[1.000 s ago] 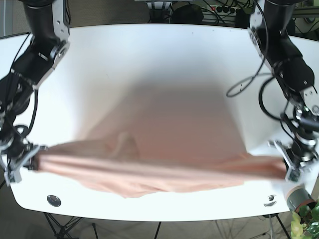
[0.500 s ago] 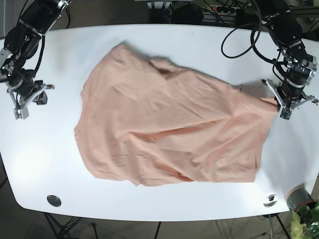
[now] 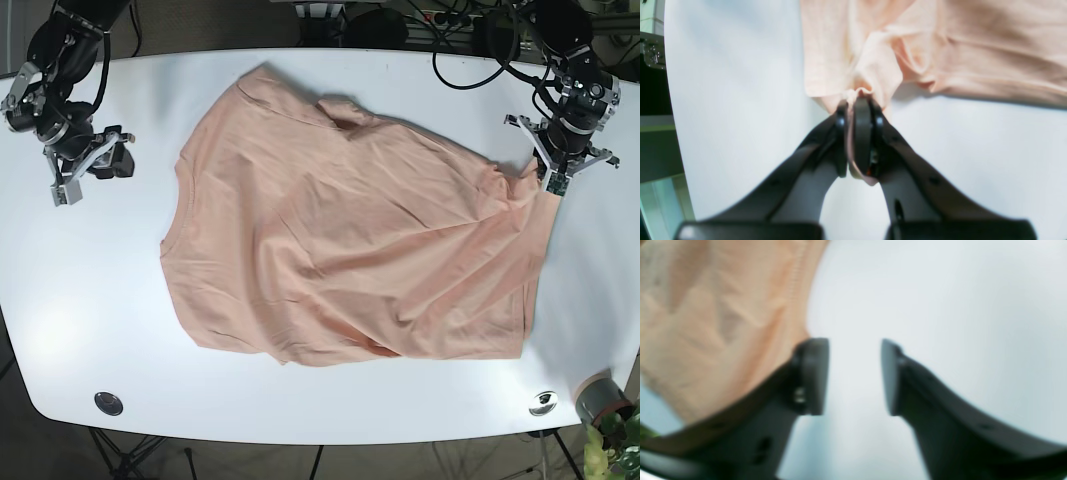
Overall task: Fold the T-shirt properly
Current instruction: 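Lay the shirt flat and open the right gripper, then grasp the shirt's collar edge with the right gripper, then lift the shirt with both grippers and shake it out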
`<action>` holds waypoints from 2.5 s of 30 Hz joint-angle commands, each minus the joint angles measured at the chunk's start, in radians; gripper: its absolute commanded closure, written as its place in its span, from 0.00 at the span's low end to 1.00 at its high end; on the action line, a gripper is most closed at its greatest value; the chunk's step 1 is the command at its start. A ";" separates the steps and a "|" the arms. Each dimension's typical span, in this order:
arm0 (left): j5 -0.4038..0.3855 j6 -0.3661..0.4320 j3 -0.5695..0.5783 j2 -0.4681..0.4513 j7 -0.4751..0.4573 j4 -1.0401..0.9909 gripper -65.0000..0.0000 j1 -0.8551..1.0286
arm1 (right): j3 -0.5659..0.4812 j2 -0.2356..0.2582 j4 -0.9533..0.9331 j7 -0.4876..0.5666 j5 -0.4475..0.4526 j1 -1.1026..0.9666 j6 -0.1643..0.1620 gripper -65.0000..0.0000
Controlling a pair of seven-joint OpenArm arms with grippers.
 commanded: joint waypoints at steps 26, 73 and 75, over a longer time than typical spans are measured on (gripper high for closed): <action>-0.005 0.006 -0.052 -0.019 -0.019 0.016 1.00 -0.026 | -0.181 -0.144 0.044 0.002 0.121 -0.233 -0.005 0.33; -0.321 0.006 -0.250 -0.019 0.087 0.060 1.00 -0.052 | -0.266 -0.027 0.248 0.152 0.123 -0.259 -0.169 0.97; -0.319 0.006 -0.212 -0.019 0.087 0.060 1.00 -0.083 | -0.266 -0.010 0.246 0.154 0.121 -0.221 -0.171 0.97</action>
